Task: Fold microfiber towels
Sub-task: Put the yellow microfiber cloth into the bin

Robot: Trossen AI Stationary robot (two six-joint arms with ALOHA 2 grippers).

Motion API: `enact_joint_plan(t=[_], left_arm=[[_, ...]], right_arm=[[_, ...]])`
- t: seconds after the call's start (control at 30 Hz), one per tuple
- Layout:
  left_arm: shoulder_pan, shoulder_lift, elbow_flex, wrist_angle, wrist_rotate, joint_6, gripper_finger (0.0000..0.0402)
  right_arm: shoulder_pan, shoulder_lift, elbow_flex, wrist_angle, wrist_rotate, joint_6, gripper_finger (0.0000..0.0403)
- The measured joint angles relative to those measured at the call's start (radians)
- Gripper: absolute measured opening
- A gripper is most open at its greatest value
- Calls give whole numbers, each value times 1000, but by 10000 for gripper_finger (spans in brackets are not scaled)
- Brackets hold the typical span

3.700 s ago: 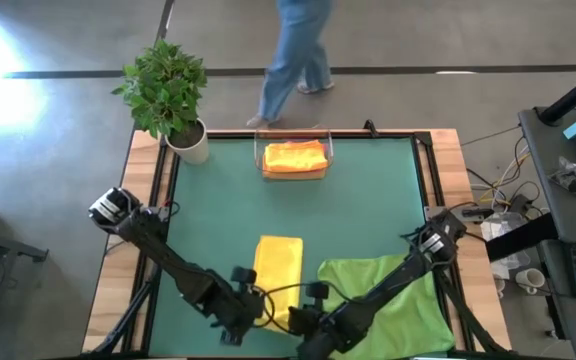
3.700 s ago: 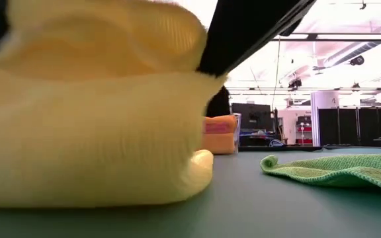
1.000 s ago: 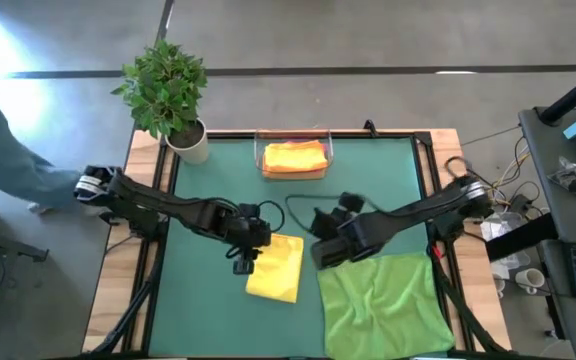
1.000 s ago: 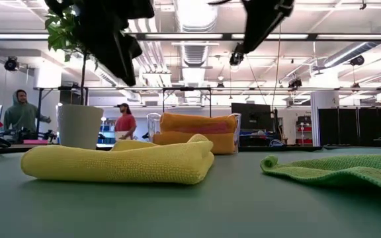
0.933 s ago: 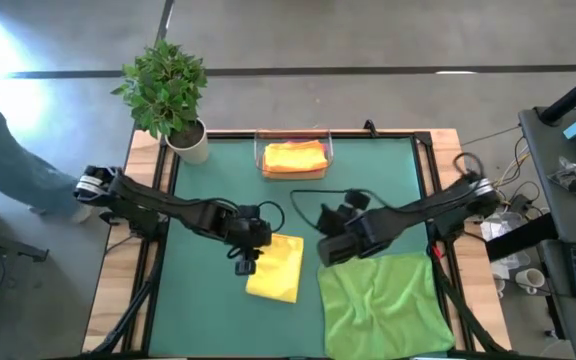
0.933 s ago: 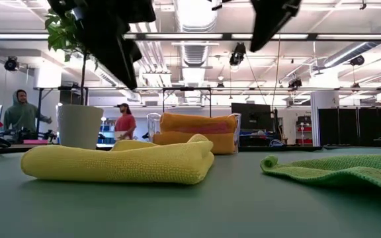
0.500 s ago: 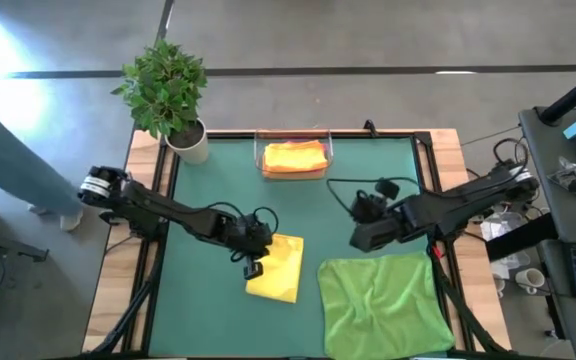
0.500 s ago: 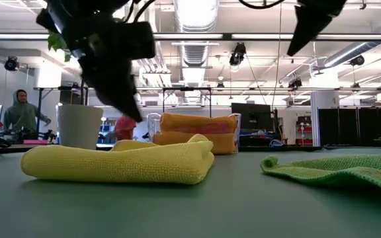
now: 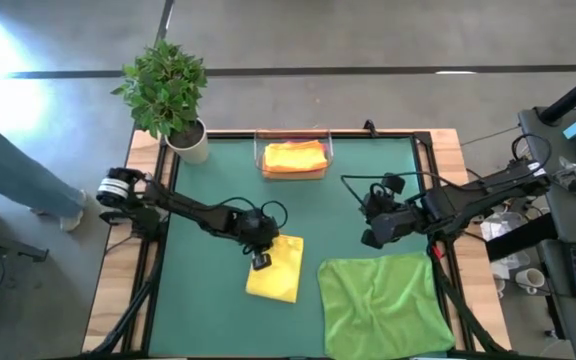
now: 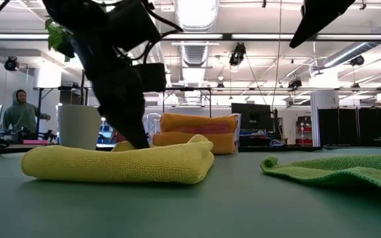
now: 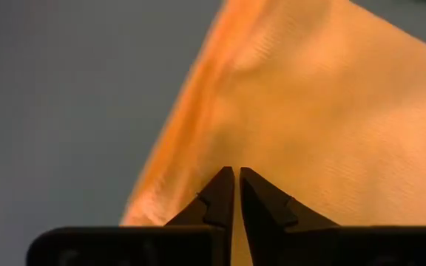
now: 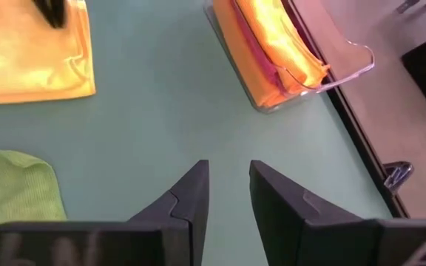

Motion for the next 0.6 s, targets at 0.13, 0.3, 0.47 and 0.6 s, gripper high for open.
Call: enact_joint_plan(t=[0.13, 0.3, 0.47, 0.6], left_arm=[[36, 11, -1, -33, -39, -12, 10], [93, 5, -2, -157, -79, -187, 11], [112, -9, -2, -339, -211, -373, 11], [119, -33, -7, -437, -252, -607, 11]], right_arm=[[0, -5, -13, 27, 0, 17, 91], [0, 5, -19, 43, -2, 57, 91], [0, 11, -25, 48, -1, 112, 91], [0, 13, -26, 48, -1, 146, 91]])
